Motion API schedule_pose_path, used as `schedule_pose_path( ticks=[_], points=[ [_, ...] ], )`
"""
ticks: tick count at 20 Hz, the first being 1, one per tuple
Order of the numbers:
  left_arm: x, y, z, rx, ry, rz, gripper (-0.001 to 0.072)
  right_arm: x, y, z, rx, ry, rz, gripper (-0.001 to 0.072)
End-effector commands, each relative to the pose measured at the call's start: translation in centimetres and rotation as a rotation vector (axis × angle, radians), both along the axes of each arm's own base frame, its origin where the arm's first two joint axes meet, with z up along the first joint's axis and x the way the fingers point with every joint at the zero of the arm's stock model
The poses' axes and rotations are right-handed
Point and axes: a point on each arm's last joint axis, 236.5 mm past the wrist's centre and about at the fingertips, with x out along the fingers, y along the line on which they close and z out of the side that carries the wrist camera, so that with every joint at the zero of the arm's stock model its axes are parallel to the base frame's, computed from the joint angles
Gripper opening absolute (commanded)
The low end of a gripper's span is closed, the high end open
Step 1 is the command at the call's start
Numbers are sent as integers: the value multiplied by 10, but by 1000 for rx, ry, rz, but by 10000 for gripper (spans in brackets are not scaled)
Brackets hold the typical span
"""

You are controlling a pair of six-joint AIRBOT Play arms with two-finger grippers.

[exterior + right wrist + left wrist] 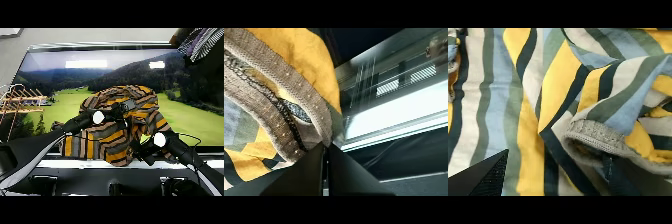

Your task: Fold the clothes and pants, and hang the long-sleeved shirts on hangers.

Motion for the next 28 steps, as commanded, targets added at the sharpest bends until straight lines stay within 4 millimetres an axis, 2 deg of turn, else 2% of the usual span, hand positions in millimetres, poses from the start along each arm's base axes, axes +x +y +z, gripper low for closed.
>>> schedule_pose_path(
  ticks=[1,4,7,8,10,14,17,19,21,23,25,26,28],
  points=[
    [-5,-10,-5,-24,18,10,679,-1,0,0,0,1,3,28],
    [-9,-19,-10,-28,8,8,678,-1,0,0,-2,0,4,28],
    [1,-25,-7,-97,23,83,668,-1,-1,0,-2,3,6,28],
    [7,-26,-4,-128,30,119,553,-2,-1,0,-1,3,9,28],
    [12,-25,0,-146,25,141,25,-3,-1,0,-2,5,18,28],
    [25,-24,18,-193,30,186,23,1,-4,3,-10,-24,22,28],
    [51,-19,61,-260,-25,216,22,21,-17,20,-51,-138,23,27],
    [74,-13,107,-327,-83,237,22,47,-27,49,-89,-252,14,26],
    [96,-6,155,-396,-151,261,22,91,-42,94,-90,-380,-38,26],
    [117,7,205,-464,-223,288,22,145,-66,155,-67,-568,-106,26],
    [134,29,258,-530,-302,320,22,188,-88,223,-56,-754,-120,26],
    [141,43,283,-557,-341,338,22,205,-90,257,-40,-844,-101,26],
    [151,80,332,-607,-421,382,22,232,-76,320,17,-996,-45,26]
  ],
)
